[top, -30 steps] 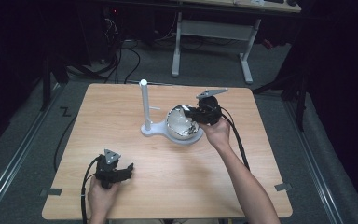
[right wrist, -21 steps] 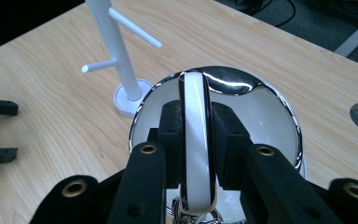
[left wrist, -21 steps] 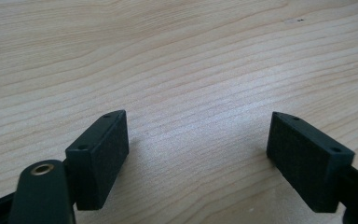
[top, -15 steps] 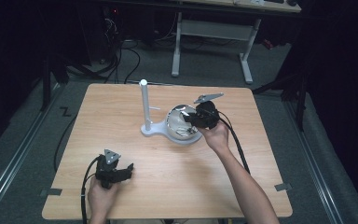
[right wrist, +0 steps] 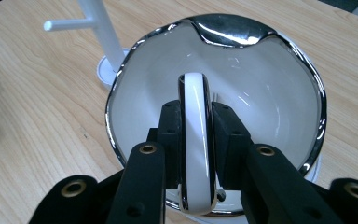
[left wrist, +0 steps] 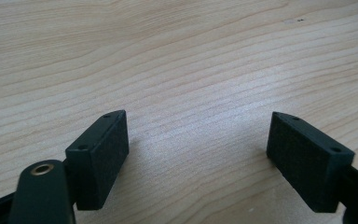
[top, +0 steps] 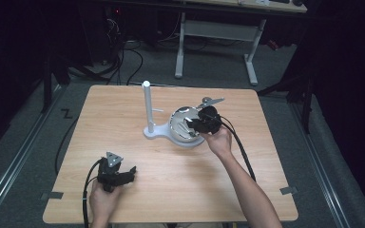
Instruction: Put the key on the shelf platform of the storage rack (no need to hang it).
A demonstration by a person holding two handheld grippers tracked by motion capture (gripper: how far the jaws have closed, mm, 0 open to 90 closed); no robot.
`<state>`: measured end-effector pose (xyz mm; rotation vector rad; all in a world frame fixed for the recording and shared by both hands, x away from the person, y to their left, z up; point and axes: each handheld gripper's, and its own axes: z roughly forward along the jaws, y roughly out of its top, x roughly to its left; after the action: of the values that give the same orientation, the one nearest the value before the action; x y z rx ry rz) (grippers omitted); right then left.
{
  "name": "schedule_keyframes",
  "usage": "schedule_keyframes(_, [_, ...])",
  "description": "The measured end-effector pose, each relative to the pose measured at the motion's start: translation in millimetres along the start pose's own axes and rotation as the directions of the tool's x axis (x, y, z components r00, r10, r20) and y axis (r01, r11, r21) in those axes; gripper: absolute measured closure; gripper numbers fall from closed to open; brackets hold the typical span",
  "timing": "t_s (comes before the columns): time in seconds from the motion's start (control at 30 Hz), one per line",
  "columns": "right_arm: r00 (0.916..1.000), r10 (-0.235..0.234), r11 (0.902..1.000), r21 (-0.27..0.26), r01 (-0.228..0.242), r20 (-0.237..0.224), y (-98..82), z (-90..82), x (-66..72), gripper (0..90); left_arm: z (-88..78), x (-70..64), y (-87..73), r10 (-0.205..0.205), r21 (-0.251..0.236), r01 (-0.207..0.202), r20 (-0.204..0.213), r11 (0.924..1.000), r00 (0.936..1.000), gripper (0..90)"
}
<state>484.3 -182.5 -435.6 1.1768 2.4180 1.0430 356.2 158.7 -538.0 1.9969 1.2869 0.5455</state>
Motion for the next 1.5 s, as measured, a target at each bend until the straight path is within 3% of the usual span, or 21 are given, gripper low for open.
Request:
schedule_keyframes(0.37, [0.9987, 0.047, 0.9988, 0.012, -0.047, 0.018, -7.7, 10.1, -5.6, 74.8, -0.1, 0.1, 0.0, 0.001, 0.002, -0.001, 0.000, 1.0000, 1.0000, 21.2])
schedule_keyframes(0.57, [0.9984, 0.049, 0.9988, -0.003, -0.048, 0.030, -12.1, 13.0, -7.2, 74.5, -0.1, 0.1, 0.0, 0.002, 0.002, -0.002, 0.000, 1.0000, 1.0000, 21.2])
schedule_keyframes(0.87, [0.9981, 0.041, 0.9992, -0.004, -0.040, 0.046, -13.9, 12.0, -5.3, 60.3, -0.2, 0.1, 0.0, 0.002, 0.002, -0.002, 0.000, 1.0000, 1.0000, 21.2])
schedule_keyframes(1.1, [0.9991, 0.008, 0.9998, -0.016, -0.008, 0.041, -14.6, 4.5, -4.2, 48.4, 0.0, 0.0, 0.0, 0.000, 0.000, 0.000, 0.000, 1.0000, 1.0000, 21.2])
schedule_keyframes(1.5, [0.9987, 0.020, 0.9977, -0.065, -0.017, 0.047, -18.3, -17.2, -11.6, 47.0, 0.0, 0.0, 0.0, 0.000, 0.000, 0.000, 0.000, 1.0000, 1.0000, 21.2])
